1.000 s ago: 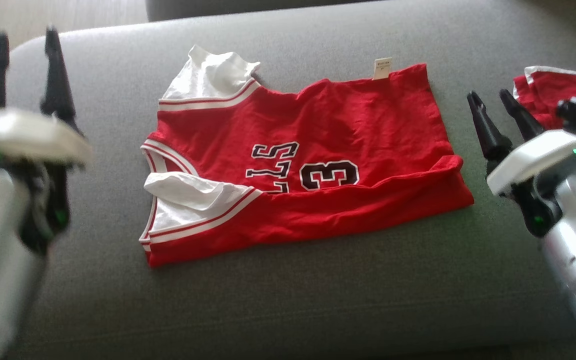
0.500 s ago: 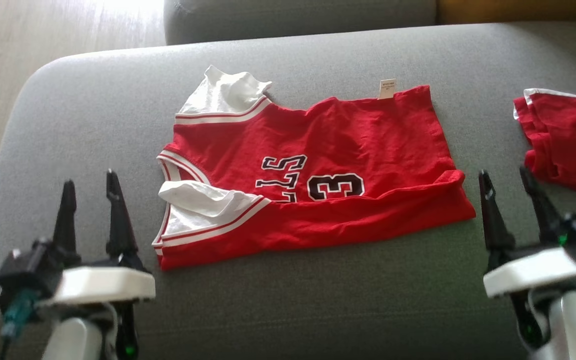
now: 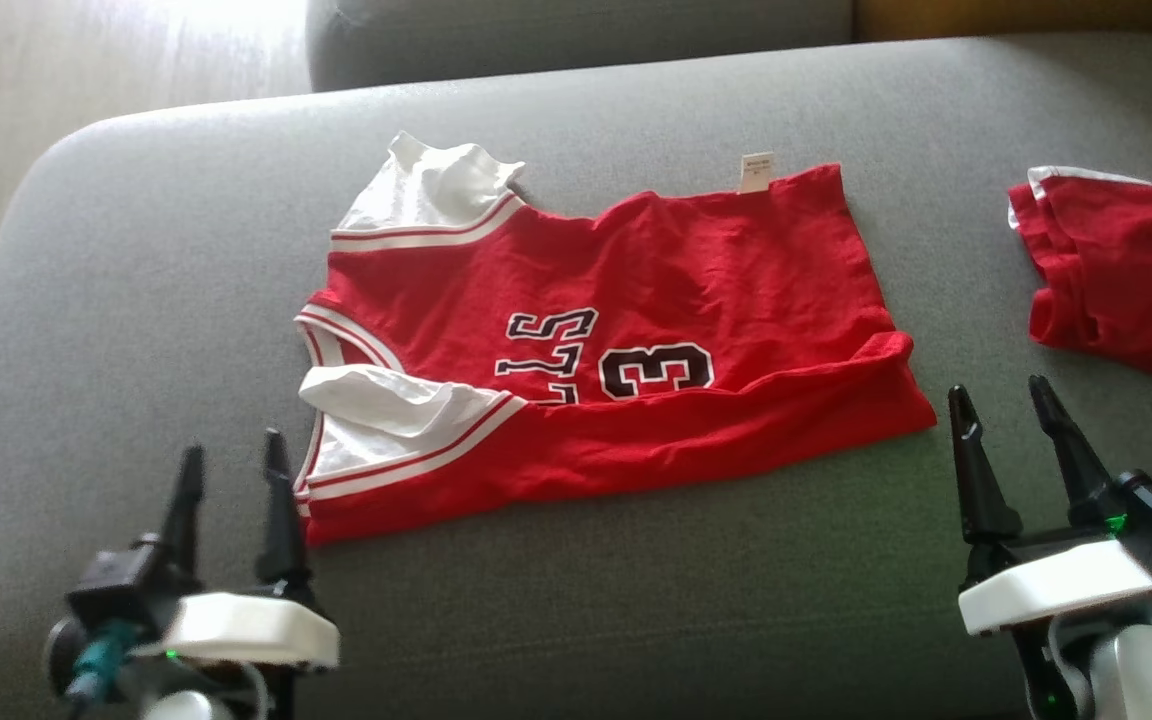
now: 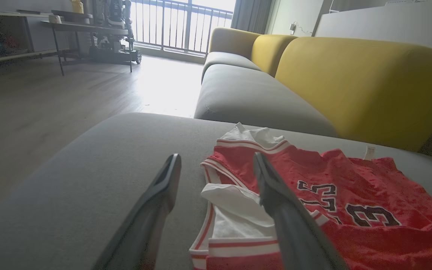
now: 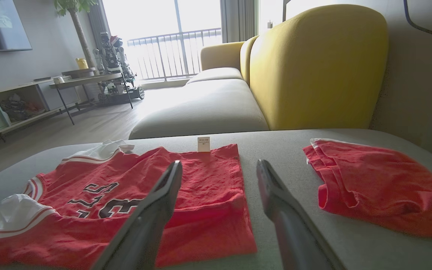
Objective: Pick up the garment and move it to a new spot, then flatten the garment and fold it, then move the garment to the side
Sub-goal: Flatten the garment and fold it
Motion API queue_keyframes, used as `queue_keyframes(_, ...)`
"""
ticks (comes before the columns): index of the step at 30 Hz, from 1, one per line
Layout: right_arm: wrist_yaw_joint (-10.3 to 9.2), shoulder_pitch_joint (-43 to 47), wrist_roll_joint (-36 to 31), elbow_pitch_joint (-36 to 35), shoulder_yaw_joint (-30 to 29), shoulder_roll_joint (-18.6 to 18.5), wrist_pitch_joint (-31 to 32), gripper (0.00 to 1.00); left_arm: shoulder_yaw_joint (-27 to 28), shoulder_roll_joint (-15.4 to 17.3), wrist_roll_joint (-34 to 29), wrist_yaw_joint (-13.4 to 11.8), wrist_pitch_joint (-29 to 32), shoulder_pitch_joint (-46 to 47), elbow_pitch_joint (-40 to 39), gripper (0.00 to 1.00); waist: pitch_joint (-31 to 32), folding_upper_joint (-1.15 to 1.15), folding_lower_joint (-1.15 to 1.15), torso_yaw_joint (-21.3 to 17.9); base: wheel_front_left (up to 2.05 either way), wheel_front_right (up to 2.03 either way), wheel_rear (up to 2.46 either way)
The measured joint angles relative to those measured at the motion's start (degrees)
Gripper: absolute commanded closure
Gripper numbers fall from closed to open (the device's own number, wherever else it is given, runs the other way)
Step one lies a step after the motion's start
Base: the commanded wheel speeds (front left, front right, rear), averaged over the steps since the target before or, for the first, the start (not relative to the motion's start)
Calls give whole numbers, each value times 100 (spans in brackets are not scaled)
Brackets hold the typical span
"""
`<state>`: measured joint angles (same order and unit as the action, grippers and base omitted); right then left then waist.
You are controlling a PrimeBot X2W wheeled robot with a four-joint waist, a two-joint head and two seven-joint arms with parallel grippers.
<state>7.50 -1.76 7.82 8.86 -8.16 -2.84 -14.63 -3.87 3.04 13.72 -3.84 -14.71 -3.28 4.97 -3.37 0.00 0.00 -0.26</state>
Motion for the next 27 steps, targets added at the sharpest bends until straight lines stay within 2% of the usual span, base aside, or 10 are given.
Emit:
queue_keyframes(4,0,-15,40,-34,71,2,0,0,-177,-23,26,133,0,47,460,0,-126,0,0,-71,0,0,0)
queue_keyframes(8,0,-75,92,-58,53,8,0,0,-292,-25,59,122,0,214,1069,0,-270,0,0,-160,0,0,0)
queue_keyframes(14,0,-143,133,-57,48,10,0,0,-368,-31,158,-109,1,569,1927,0,-414,0,0,-299,0,0,0)
queue_keyframes(17,0,-146,133,-57,53,11,0,0,-287,-35,158,-278,1,674,2098,0,-452,0,0,-347,0,0,0)
queue_keyframes(27,1,-165,485,71,51,15,0,0,-278,-42,193,-472,1,840,2865,0,-390,0,0,-398,0,0,0)
